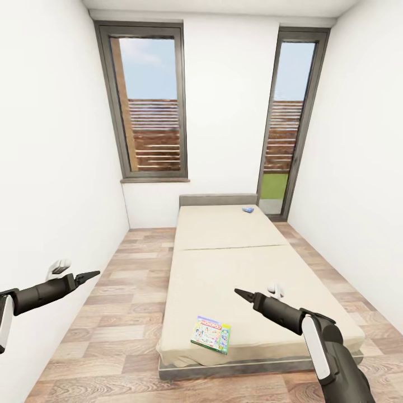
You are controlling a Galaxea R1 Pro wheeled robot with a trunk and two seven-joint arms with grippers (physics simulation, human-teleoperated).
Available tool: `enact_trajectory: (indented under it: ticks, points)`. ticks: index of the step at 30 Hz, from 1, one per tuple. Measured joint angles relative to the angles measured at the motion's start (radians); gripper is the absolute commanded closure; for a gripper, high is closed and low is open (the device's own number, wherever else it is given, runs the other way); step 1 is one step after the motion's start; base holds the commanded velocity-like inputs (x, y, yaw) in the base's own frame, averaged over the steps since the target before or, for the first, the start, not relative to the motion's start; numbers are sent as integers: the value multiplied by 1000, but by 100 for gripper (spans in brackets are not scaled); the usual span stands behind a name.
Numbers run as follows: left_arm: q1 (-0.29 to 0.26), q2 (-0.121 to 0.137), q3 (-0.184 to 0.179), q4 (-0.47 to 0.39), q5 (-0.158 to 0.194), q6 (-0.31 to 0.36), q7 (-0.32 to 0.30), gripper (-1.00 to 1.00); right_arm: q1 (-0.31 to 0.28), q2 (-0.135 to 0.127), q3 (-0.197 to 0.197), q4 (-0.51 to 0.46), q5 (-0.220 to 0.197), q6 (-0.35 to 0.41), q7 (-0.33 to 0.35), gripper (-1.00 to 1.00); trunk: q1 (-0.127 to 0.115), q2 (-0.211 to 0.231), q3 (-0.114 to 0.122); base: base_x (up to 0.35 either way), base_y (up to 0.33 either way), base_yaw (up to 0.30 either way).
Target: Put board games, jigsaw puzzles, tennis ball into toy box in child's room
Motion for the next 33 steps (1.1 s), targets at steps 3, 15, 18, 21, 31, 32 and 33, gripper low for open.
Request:
enact_trajectory:
  ticks: [3, 15, 18, 21, 31, 32, 33]
  points:
    - [-1, 0, 1, 0, 0, 8, 0, -100, -2, 0, -2, 1, 0, 0, 0, -100, 12, -21, -9, 0, 0, 0]
    - [-2, 0, 1, 0, -2, 59, 1, -100, -3, -6, -5, 0, -18, 5, 0, -100, 58, -105, -47, 0, 0, 0]
    - [-1, 0, 0, 0, -2, 63, 1, -100, -3, -6, -6, 0, -22, 5, 0, -100, 69, -126, -57, 0, 0, 0]
    - [-1, 0, 1, 0, -2, 65, 1, -100, -3, -7, -6, 2, -23, 2, 1, -100, 81, -147, -66, 0, 0, 0]
    - [-2, 0, 1, 0, 0, 73, 1, -100, -3, -8, -6, 5, -25, -4, 8, -100, 119, -218, -98, 0, 0, 0]
    - [-2, 0, 1, 0, 0, 76, 1, -100, -3, -7, -6, 5, -25, -4, 8, -100, 123, -225, -101, 0, 0, 0]
    - [-2, 0, 2, 0, 0, 79, 1, -100, -3, -6, -6, 5, -25, -4, 8, -100, 127, -232, -104, 0, 0, 0]
